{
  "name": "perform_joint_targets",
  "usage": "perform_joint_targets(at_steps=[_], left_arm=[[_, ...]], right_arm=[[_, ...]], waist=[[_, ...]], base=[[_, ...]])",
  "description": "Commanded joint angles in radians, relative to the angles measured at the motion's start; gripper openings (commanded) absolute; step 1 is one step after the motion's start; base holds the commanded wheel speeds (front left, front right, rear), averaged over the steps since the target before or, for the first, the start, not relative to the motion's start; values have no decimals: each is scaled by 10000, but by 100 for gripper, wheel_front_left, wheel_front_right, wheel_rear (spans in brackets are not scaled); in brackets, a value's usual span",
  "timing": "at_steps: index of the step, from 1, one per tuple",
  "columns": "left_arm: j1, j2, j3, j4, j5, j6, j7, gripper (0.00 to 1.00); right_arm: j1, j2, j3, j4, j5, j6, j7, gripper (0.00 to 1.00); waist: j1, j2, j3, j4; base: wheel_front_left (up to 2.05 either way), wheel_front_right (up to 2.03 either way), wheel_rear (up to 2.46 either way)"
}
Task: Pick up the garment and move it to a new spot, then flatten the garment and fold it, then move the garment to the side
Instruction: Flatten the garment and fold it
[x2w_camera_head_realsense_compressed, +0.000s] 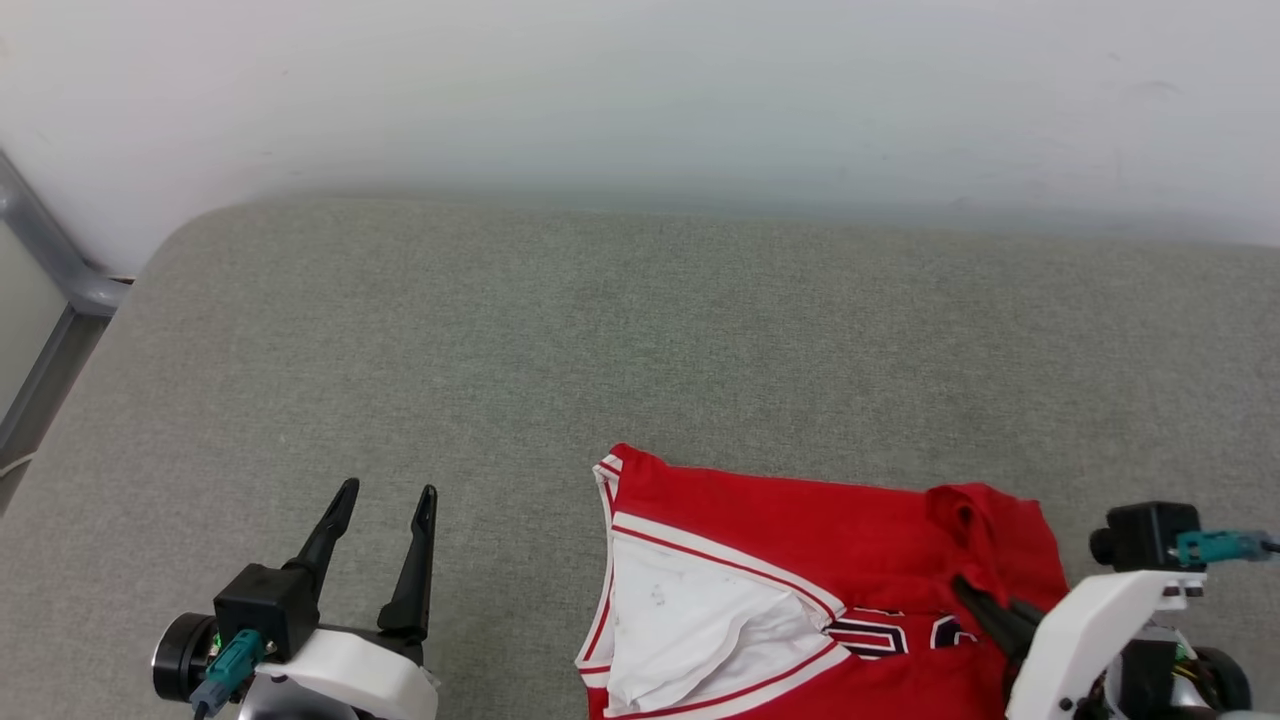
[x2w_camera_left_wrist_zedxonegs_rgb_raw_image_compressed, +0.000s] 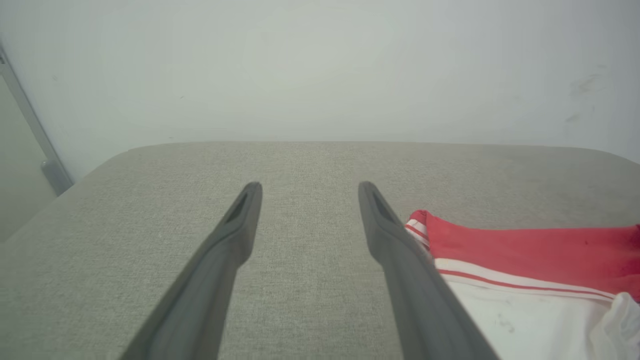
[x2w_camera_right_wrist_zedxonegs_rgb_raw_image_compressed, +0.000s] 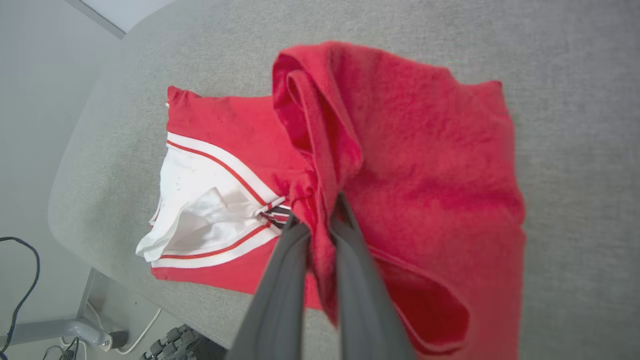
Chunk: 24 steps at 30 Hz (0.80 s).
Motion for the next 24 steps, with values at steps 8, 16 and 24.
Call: perform_joint_targets(at_steps=[8,16,24], left_arm=[[114,-110,116,88,152,-99,-25,100],[140,-154,146,134,232,-160,-25,100],[-38,-232,122,183,291,-230,-25,100]], right_arm=[[-709,85,1563,1254,2015,-7,-1306,0],[-1702,77,3541,3128,3793,-7,-2827,0],[-3037,69,5313,5034,5073,-7,-4078,0]], waist=[[0,-1,-38,173],[0,-1,-113,307],[0,-1,-18,560]], base=[[0,0,0],[0,0,0],[0,0,0]])
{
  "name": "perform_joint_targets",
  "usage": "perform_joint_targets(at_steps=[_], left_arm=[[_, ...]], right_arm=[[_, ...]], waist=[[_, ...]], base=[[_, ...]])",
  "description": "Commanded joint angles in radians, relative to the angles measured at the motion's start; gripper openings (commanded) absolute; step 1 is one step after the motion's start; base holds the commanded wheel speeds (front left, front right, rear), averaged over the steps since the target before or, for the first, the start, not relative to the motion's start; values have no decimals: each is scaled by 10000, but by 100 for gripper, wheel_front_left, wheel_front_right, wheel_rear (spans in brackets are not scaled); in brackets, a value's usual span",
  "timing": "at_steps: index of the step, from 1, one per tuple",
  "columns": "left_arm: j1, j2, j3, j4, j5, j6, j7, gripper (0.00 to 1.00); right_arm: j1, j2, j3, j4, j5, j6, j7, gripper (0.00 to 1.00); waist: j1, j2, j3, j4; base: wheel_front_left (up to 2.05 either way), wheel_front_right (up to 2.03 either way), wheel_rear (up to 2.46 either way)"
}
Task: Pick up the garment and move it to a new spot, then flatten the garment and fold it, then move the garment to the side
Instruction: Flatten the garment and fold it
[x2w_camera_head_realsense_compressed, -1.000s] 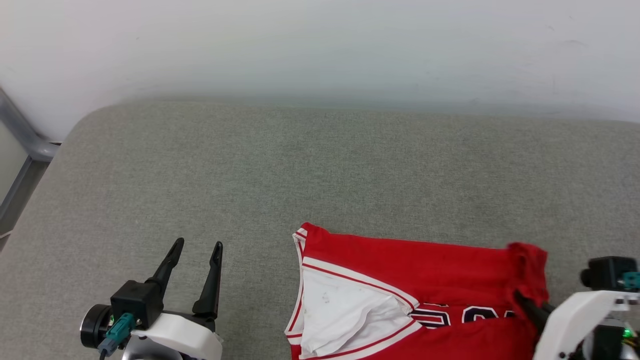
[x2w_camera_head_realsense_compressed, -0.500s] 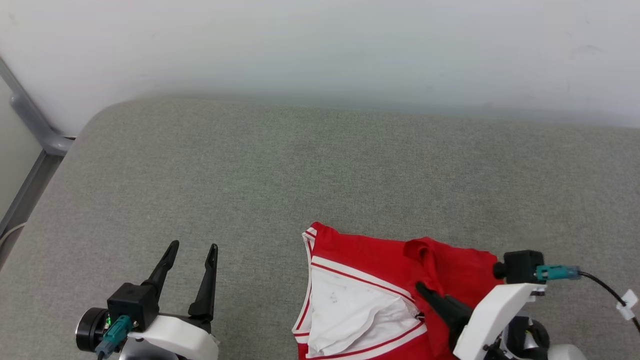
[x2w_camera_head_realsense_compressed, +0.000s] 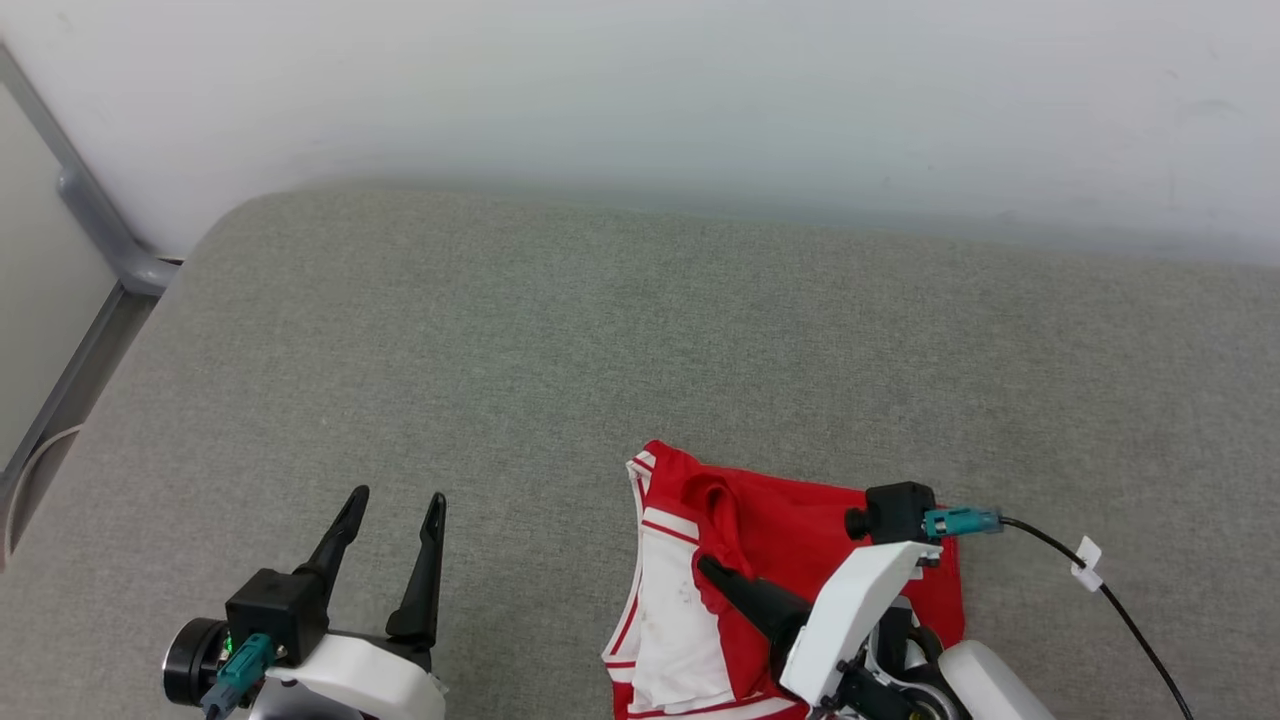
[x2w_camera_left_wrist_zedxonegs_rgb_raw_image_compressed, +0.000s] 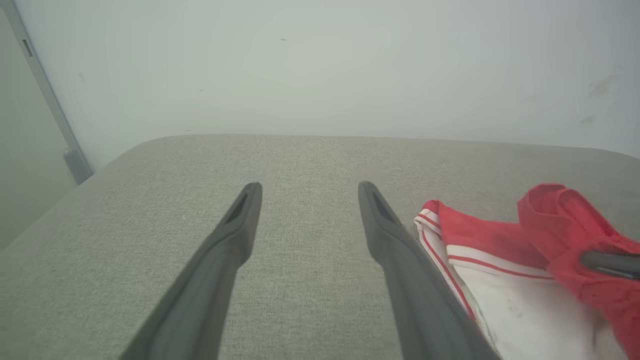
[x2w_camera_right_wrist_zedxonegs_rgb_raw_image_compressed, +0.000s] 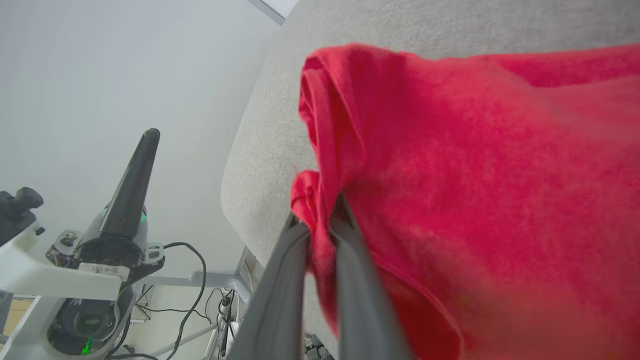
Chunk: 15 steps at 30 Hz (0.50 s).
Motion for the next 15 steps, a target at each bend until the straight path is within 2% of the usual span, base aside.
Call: perform_joint_targets(at_steps=[1,3,4,5,11,15], left_arm=[[-118,-17,-15,30,61,-25,-25,100],[-134,-39,-25,63,81,-56,-25,100],[-135,-51,-25,80,95,-76,-25,100],[-140,-64,-27,96,99,-95,-25,100],[-61,-86,78,148,96,-106,-25,100],[7,-121,136,148,120,-128,-25,100]], right_arm=[[-294,-2,226,400,224,-5,-196,0],[-649,1,603,983,397,-5,-429,0],[-806,1,803,1250,469,-3,-555,39],[-944,1,966,1457,610,-5,-689,100],[-1485,-8,2301,1799,1613,-5,-983,100],[-1918,-8,2636,2054,1929,-5,-1289,100]], waist=[[0,0,40,69],[0,0,66,145],[0,0,71,176],[0,0,74,201],[0,0,36,206],[0,0,-49,88]], base=[[0,0,0],[0,0,0],[0,0,0],[0,0,0],[0,0,0],[0,0,0]])
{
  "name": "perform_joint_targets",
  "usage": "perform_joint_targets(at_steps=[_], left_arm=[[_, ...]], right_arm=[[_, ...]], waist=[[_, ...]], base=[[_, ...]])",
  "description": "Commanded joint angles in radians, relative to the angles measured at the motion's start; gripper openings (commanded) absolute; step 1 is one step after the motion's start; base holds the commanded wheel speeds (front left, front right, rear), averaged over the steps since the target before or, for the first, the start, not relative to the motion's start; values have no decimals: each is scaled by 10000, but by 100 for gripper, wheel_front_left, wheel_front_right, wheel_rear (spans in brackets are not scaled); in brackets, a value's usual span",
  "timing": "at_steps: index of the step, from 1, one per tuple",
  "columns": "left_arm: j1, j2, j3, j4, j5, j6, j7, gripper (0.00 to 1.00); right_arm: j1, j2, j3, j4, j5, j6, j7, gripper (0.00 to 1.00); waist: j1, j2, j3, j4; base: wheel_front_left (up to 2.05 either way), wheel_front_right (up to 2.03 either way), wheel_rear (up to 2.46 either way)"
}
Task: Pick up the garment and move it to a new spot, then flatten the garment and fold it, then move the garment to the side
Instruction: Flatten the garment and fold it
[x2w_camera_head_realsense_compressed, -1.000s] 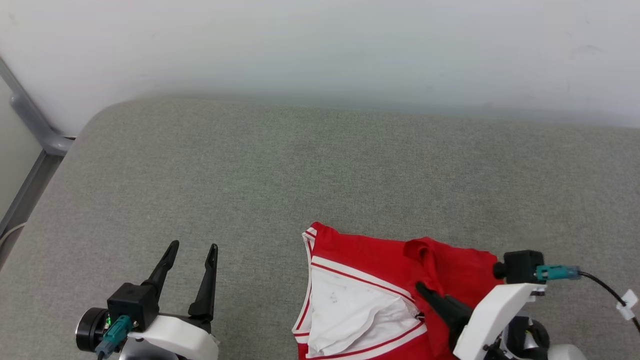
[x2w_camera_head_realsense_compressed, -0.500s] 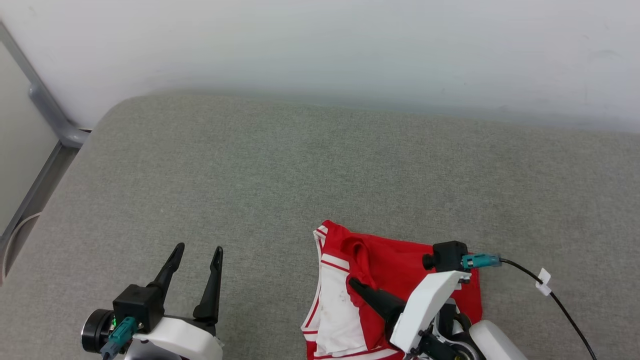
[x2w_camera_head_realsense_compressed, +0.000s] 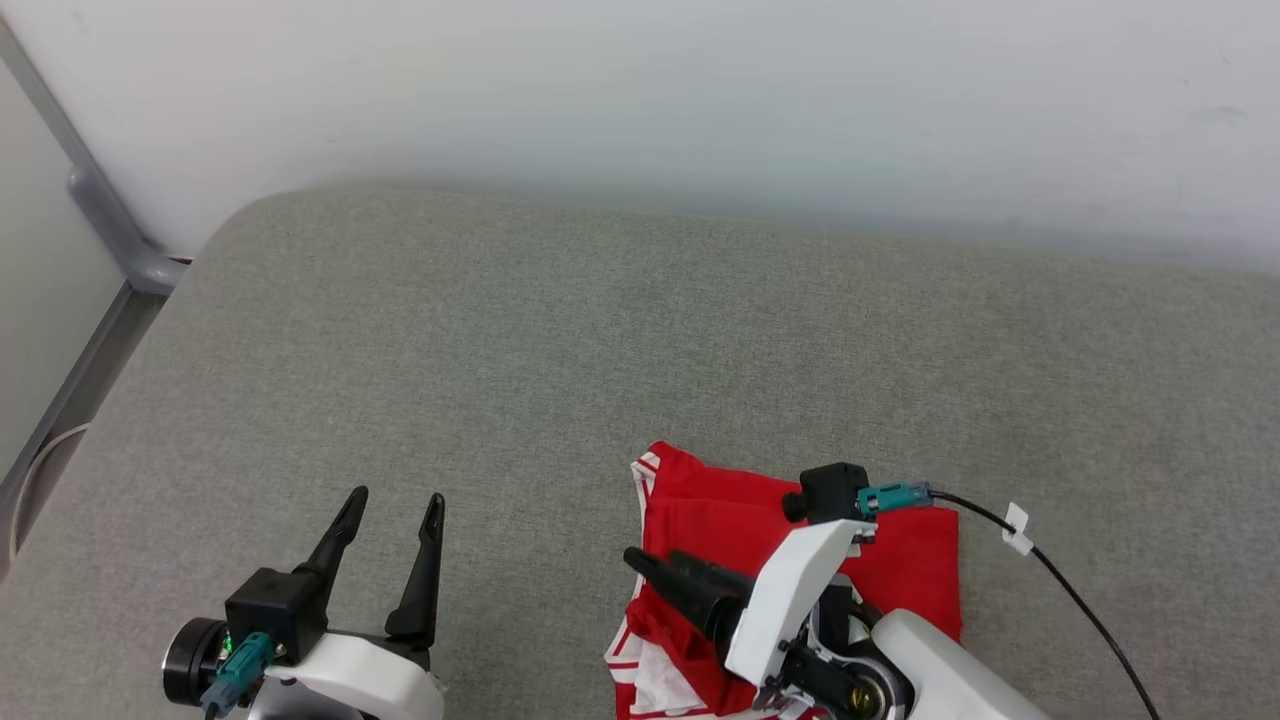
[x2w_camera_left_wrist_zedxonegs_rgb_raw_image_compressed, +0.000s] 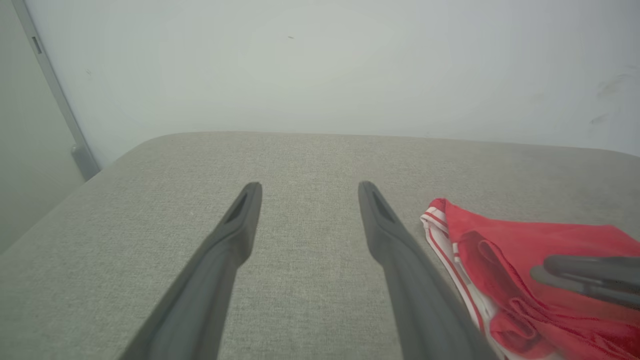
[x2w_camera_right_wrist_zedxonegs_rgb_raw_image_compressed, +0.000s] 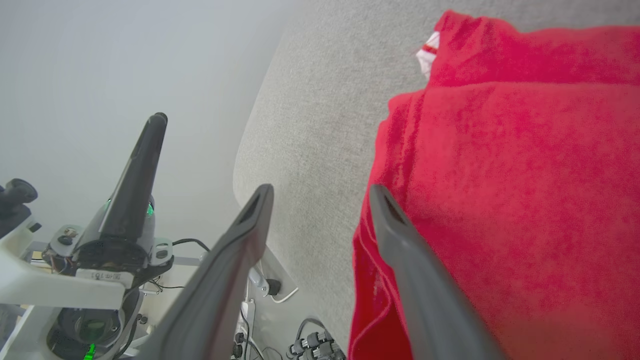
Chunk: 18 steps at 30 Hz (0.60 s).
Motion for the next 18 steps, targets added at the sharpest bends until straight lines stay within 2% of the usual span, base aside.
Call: perform_joint_targets(at_steps=[1,4,8,10,11,15,18], left_arm=[[53,-57,51,-23,54,-20,-25,100],[101,-95,84,-98,100,-30,-25,100],[180,-189,198,-294,114,-34,-25,100],[235,-221,211,-370,200,-90,-25,100],[235,-221,211,-370,200,-90,-25,100],[267,-329,230,-490,337,-127,-25,100],[234,-434,276,-603,449,-191,-25,100]], right_arm=[[-349,-11,56,180,-50,-5,-161,100],[-848,-10,-1,538,-578,-5,-377,100],[-1696,-221,-311,1007,-2873,-5,-992,100],[-1983,-657,-462,941,-4219,-6,-1287,100],[-1983,-657,-462,941,-4219,-6,-1287,100],[-2143,-1697,-859,242,-6570,-5,-1860,100],[-1653,-2405,-1639,-425,-7675,-5,-2187,100]], waist=[[0,0,-53,-85],[0,0,-121,-235],[0,0,-183,-473],[0,0,-193,-589],[0,0,-193,-589],[0,0,-197,-765],[0,0,-183,-857]], base=[[0,0,0],[0,0,0],[0,0,0],[0,0,0],[0,0,0],[0,0,0],[0,0,0]])
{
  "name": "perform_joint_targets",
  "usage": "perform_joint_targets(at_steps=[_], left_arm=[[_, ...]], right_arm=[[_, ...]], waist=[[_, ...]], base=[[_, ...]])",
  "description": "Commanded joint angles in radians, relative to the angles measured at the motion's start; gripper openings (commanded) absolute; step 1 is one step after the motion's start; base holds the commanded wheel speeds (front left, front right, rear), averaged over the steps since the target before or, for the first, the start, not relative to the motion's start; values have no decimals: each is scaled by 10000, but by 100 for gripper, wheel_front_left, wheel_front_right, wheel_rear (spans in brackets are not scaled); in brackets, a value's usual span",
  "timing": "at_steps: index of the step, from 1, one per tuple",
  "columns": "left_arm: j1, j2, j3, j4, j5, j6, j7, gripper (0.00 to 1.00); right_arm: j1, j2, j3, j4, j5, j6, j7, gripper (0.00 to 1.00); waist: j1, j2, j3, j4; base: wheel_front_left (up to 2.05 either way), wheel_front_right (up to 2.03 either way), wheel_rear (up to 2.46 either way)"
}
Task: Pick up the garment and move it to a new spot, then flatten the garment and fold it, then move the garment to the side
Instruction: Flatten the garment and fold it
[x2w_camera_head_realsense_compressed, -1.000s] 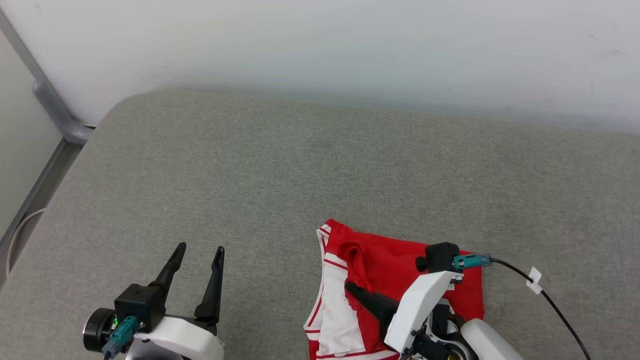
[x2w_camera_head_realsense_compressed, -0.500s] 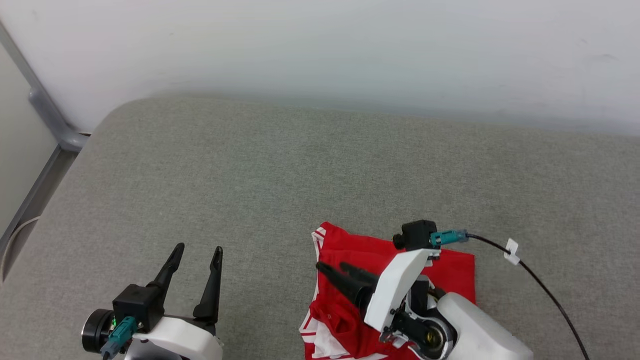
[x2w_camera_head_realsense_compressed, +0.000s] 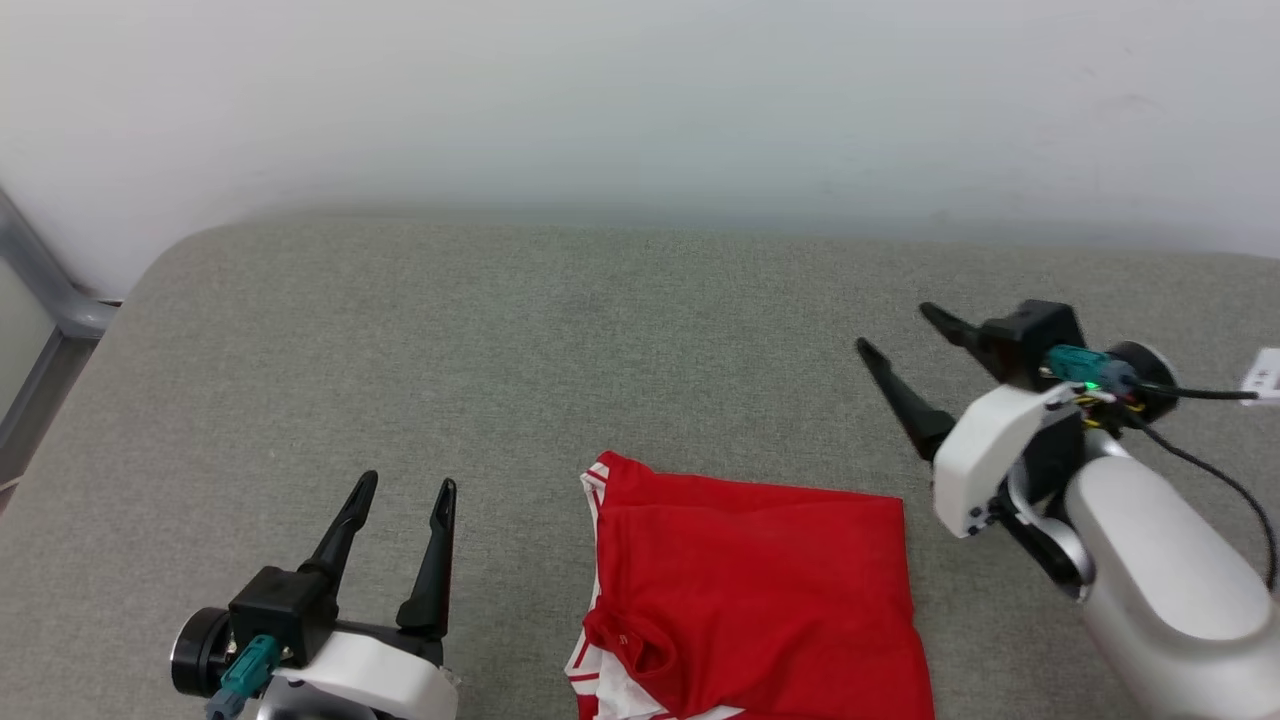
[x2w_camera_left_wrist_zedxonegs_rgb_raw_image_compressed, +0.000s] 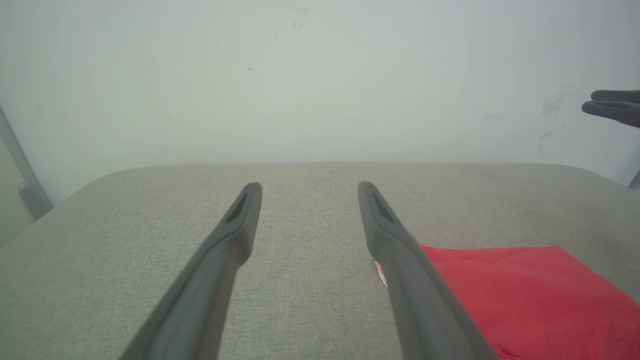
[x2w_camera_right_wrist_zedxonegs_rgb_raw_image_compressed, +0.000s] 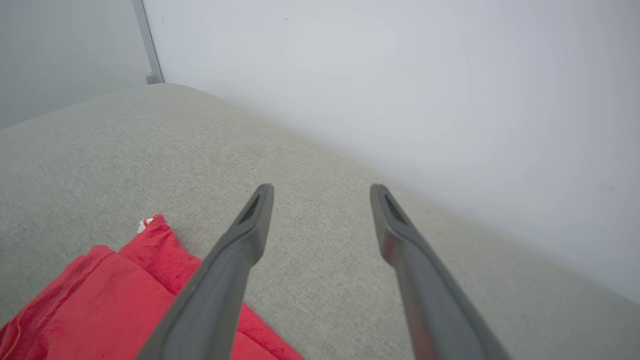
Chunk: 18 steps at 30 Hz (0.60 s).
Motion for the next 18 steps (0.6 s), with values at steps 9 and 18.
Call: perform_joint_targets(at_steps=[9,18], left_arm=[[178,-418,389,-506,318,-199,-25,100],[360,-877,797,-1071,757,-501,-25,100]], right_arm=[[2401,-558,-2954,-2497,-1652,-8,-641,100],[4885,598,-5101,-4955,-2572,-8,-1204,100]], waist=[[0,0,130,-214],[0,0,186,-126]], base=[[0,0,0],[0,0,0]])
